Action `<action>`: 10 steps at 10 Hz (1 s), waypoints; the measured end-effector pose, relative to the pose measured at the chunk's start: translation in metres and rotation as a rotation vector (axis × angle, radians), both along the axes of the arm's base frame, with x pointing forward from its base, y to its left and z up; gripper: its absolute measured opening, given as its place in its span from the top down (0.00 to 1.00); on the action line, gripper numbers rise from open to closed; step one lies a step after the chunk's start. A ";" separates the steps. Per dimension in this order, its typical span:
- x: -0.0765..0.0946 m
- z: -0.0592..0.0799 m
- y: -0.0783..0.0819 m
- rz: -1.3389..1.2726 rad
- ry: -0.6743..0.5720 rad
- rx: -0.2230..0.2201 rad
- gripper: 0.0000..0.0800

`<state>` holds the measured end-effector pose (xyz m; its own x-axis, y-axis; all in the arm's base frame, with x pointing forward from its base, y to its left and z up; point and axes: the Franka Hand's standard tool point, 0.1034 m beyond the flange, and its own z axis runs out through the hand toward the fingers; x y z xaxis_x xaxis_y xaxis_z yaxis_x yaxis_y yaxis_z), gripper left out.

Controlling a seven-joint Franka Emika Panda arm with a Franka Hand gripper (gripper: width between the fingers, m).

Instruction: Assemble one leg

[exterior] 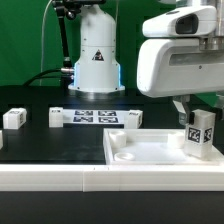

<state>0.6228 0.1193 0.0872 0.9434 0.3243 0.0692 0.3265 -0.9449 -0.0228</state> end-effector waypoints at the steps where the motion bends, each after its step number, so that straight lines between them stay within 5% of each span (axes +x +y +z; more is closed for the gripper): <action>1: 0.000 0.000 0.000 0.000 0.000 0.000 0.64; 3: 0.000 0.000 0.000 -0.023 0.001 0.002 0.64; 10: 0.002 -0.002 -0.005 -0.790 0.031 0.061 0.64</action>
Offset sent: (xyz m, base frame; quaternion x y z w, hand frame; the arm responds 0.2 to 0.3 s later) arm 0.0000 0.0000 0.0000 0.0000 0.0000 0.0000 1.0000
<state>0.6248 0.1146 0.0849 0.8946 -0.4454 0.0351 -0.4417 -0.8936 -0.0802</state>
